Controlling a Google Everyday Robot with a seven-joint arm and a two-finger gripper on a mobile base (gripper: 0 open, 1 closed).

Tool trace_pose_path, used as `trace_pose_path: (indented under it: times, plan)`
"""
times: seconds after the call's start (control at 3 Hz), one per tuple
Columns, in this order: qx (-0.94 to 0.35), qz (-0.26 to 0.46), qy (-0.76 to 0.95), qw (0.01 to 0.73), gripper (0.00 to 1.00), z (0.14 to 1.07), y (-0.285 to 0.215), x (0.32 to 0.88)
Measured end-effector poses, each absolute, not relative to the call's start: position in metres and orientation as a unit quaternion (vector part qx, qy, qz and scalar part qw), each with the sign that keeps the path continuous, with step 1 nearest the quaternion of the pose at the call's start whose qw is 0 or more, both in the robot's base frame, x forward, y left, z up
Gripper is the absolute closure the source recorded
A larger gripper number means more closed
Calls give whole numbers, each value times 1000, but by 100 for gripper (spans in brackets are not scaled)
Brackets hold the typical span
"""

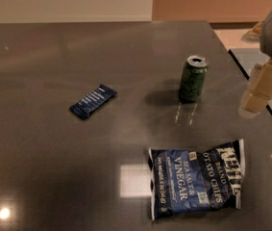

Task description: Move green can near rxbar blueberry

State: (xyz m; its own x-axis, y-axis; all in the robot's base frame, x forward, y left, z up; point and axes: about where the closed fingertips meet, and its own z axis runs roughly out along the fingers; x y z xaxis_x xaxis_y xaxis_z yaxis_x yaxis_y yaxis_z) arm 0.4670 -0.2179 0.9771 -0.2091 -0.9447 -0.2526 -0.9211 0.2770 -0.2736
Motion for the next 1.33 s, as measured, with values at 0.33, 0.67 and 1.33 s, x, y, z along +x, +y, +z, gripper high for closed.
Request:
trace_pose_path:
  times: [0.33, 0.67, 1.33]
  plan:
    - [-593, -6, 776, 215, 0, 962, -210, 508]
    - [-585, 22, 776, 235, 0, 944, -203, 543]
    - [-572, 64, 778, 253, 0, 917, -190, 590]
